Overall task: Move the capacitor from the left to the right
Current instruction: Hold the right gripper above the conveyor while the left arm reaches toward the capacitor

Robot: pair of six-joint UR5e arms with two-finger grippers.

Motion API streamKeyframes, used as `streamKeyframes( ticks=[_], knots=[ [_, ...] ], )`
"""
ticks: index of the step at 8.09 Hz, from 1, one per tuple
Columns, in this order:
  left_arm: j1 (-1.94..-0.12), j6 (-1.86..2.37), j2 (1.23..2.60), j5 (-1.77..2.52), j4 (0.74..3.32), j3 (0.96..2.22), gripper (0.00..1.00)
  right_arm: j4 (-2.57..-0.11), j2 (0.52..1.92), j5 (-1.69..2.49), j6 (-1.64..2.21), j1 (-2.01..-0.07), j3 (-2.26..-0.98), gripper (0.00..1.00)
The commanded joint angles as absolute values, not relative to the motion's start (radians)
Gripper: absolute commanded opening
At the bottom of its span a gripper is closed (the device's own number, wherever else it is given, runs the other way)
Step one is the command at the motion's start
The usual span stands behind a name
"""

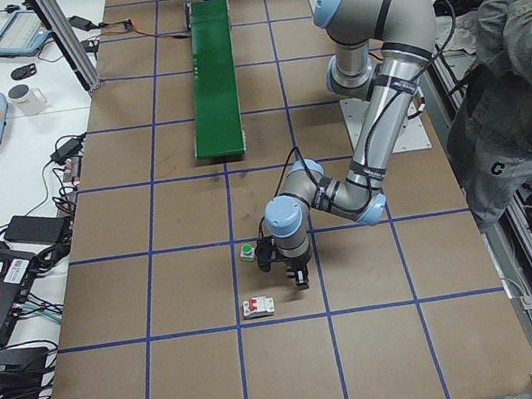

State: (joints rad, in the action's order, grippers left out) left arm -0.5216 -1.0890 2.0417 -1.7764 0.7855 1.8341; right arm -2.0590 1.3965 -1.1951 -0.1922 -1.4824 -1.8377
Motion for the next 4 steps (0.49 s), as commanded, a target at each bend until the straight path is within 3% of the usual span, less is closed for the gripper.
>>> streamKeyframes(
  ticks=[1,4],
  knots=[
    [-0.522,-1.088,2.04,-1.787,0.785,1.833,0.61,-2.077,1.37,-1.192,-0.192,-1.482,-1.838,0.97],
    [-0.523,-1.081,2.042,-1.778,0.785,1.832,0.59,-2.085,1.35,-1.189,-0.192,-1.482,-1.838,0.98]
  ],
)
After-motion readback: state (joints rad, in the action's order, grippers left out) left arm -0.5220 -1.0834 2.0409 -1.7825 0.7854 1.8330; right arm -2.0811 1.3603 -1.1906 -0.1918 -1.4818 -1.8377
